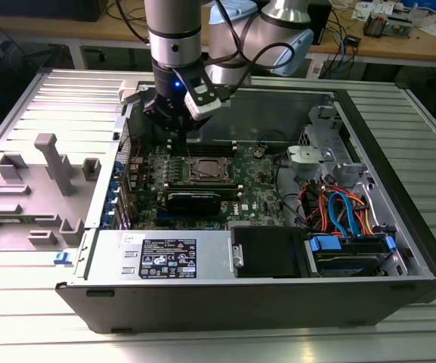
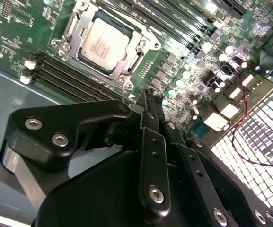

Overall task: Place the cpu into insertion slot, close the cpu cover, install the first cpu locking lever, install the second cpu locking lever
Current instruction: 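Install the first cpu locking lever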

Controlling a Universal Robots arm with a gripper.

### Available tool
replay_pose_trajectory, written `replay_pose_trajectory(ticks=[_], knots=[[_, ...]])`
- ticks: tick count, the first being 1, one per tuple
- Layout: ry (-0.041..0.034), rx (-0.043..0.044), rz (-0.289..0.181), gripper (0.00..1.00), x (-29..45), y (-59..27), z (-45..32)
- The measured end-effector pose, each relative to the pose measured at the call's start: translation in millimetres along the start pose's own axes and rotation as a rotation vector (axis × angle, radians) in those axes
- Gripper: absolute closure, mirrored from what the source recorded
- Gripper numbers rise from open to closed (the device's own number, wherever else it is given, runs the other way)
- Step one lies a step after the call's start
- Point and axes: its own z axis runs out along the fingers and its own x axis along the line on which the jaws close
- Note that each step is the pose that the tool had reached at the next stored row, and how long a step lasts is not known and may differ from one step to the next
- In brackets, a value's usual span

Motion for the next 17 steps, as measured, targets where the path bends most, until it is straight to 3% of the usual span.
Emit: replay_pose_trajectory(ticks=[17], knots=[[0.0001,0.0001,-0.001,0.89,6.2,0.3,-0.2]])
